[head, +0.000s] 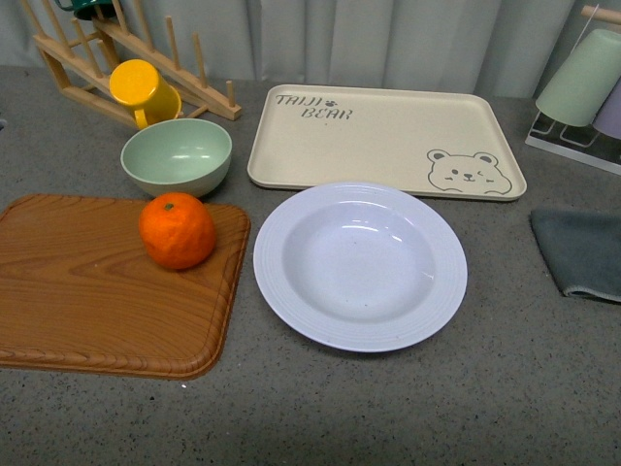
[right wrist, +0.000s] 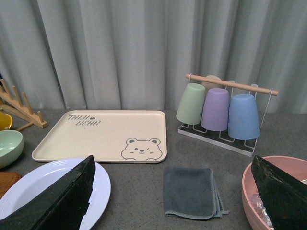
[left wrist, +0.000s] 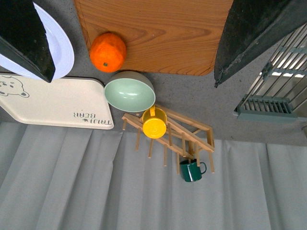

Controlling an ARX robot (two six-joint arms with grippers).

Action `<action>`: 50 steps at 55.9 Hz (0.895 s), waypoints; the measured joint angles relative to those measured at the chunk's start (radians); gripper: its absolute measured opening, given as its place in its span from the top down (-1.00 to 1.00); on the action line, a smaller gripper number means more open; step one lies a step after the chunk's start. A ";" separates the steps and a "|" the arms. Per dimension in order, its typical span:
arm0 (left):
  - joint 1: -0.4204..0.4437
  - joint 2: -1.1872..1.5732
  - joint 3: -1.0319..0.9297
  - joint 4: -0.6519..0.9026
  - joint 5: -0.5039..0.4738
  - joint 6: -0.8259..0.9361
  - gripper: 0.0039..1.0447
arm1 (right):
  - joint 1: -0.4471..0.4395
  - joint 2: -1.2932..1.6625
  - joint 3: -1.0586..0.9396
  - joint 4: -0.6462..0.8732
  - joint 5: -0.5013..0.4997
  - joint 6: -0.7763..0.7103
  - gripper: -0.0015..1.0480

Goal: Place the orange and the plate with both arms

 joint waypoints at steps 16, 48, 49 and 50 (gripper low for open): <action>0.000 0.000 0.000 0.000 0.000 0.000 -0.88 | 0.000 0.000 0.000 0.000 0.000 0.000 -0.83; 0.000 0.000 0.000 0.000 0.000 0.000 -0.88 | 0.000 0.000 0.000 0.000 0.000 0.000 -0.83; 0.000 0.000 0.000 0.000 0.000 0.000 -0.88 | 0.000 0.000 0.000 0.000 0.000 0.000 -0.83; 0.000 0.000 0.000 0.000 0.000 0.000 -0.88 | 0.000 0.000 0.000 0.000 0.000 0.000 -0.83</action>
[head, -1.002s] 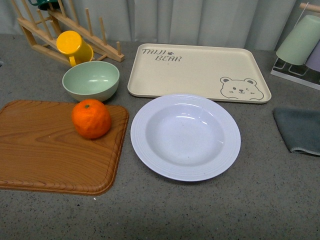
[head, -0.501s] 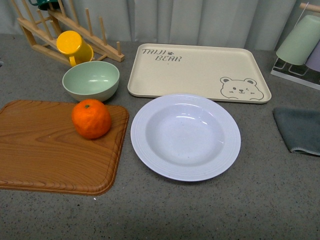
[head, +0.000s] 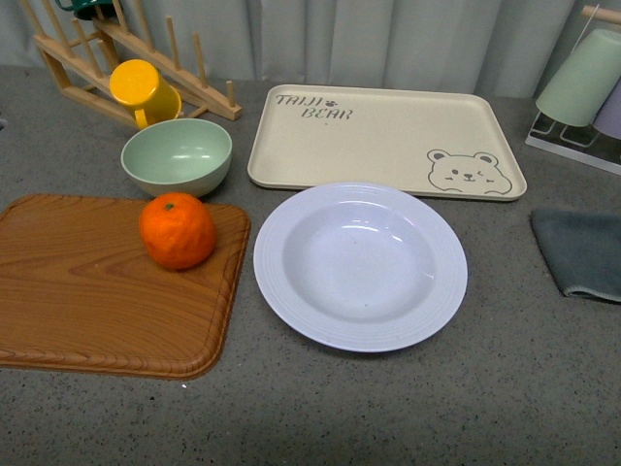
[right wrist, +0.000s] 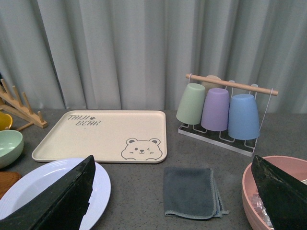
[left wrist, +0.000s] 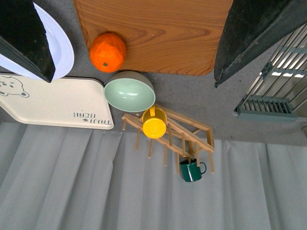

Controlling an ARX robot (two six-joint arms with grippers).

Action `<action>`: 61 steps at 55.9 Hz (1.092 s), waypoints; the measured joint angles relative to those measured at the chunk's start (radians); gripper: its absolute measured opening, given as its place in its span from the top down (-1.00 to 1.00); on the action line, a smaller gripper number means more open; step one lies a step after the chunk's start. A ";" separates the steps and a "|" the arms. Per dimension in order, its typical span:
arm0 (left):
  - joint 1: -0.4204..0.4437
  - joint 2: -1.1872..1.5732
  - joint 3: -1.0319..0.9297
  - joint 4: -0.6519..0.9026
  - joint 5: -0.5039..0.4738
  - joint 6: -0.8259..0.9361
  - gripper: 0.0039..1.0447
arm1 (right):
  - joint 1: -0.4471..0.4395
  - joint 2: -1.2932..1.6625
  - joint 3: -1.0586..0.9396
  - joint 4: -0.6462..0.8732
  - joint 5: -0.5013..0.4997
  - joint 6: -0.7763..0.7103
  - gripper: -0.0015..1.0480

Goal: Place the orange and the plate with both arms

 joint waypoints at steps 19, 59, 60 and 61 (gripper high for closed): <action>0.000 0.000 0.000 0.000 0.000 0.000 -0.88 | 0.000 0.000 0.000 0.000 0.000 0.000 -0.83; -0.101 1.205 0.334 0.480 -0.080 -0.223 -0.88 | 0.000 0.000 0.000 0.000 0.003 0.000 -0.83; -0.103 1.223 0.343 0.481 -0.070 -0.223 -0.88 | 0.000 0.000 0.000 0.000 0.003 0.000 -0.83; -0.106 1.256 0.360 0.483 -0.055 -0.224 -0.88 | 0.000 0.000 0.000 0.000 0.003 0.000 -0.83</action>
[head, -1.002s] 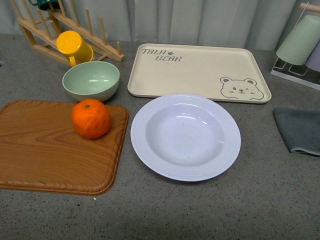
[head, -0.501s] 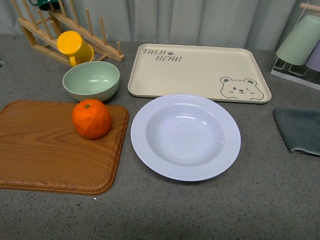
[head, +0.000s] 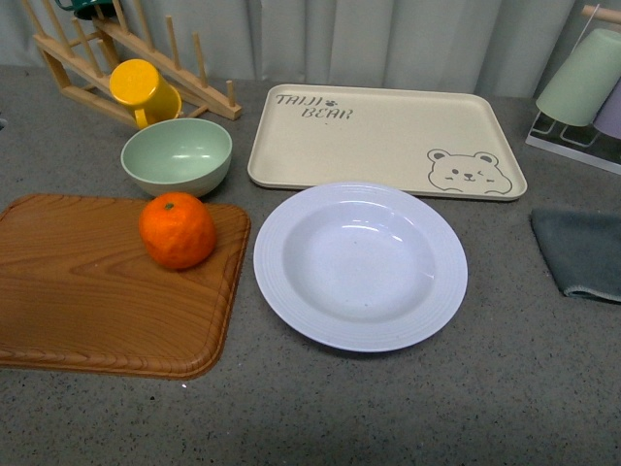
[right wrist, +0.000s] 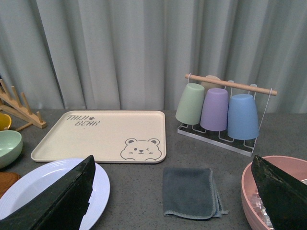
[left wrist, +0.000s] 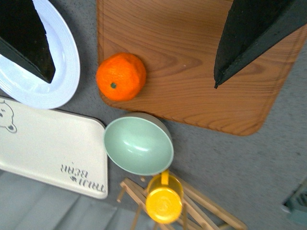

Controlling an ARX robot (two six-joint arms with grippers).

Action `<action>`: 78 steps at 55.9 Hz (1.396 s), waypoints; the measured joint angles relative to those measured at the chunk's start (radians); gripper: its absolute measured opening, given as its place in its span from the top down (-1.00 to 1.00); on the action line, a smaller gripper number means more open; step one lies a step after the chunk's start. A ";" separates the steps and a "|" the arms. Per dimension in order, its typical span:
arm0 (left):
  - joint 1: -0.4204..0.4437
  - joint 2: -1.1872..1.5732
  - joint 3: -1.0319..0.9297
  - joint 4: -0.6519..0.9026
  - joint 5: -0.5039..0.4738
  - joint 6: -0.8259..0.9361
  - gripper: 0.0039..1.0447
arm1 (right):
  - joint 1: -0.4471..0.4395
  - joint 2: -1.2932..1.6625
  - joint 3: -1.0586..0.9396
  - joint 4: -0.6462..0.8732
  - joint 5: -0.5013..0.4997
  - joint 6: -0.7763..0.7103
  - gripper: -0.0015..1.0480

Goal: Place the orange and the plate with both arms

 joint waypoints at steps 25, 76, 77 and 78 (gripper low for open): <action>-0.056 0.492 0.315 -0.039 0.163 0.066 -0.88 | 0.000 0.000 0.000 0.000 0.000 0.000 -0.83; -0.048 0.774 0.471 -0.085 0.198 0.172 -0.88 | 0.000 0.000 0.000 0.000 0.000 0.000 -0.83; -0.048 0.778 0.475 -0.085 0.198 0.172 -0.88 | 0.000 0.000 0.000 0.000 0.000 0.000 -0.83; -0.047 0.781 0.477 -0.085 0.198 0.172 -0.88 | 0.000 0.000 0.000 0.000 0.000 0.000 -0.83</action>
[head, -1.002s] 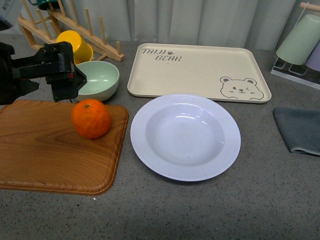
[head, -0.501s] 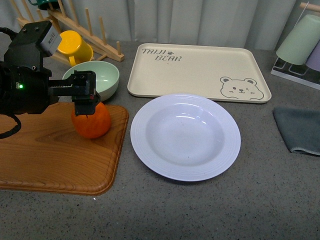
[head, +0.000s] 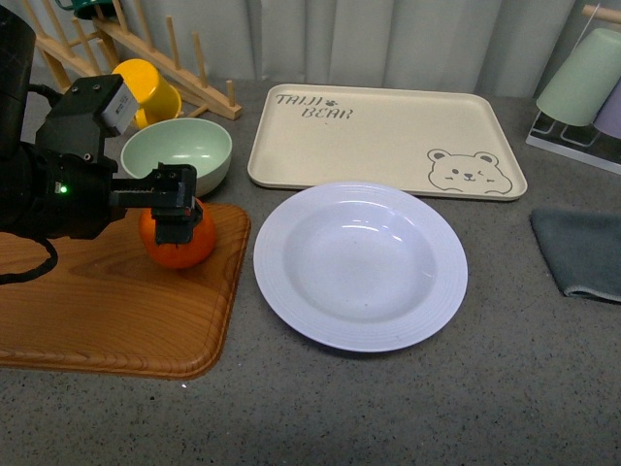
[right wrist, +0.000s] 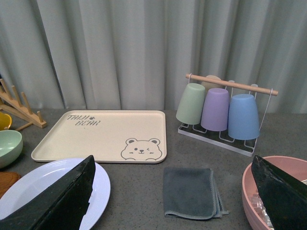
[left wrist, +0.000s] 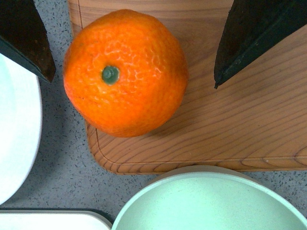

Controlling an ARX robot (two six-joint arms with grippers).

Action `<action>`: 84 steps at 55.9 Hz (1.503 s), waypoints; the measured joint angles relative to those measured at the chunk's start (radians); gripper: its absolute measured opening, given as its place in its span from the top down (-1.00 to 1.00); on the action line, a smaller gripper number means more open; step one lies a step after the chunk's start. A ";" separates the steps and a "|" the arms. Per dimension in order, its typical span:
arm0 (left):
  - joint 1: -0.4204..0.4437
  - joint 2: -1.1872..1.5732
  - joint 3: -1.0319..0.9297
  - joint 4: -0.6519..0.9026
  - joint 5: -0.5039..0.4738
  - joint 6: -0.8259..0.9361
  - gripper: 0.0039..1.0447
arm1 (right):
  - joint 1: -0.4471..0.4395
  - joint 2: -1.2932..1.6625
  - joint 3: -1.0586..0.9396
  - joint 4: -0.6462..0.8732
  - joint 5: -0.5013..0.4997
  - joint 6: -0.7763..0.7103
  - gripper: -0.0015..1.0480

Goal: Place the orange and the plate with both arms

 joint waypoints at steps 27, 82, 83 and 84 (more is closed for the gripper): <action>-0.006 0.016 0.010 -0.003 -0.001 -0.010 -0.25 | 0.000 0.000 0.000 0.000 0.000 0.000 -0.83; -0.387 0.071 0.187 -0.071 -0.066 -0.175 -0.24 | 0.000 0.000 0.000 0.000 0.000 0.000 -0.83; -0.387 0.075 0.190 -0.072 -0.068 -0.175 -0.24 | 0.000 0.000 0.000 0.000 0.000 0.000 -0.83; -0.386 0.082 0.196 -0.074 -0.069 -0.175 -0.24 | 0.000 0.000 0.000 0.000 0.000 0.000 -0.83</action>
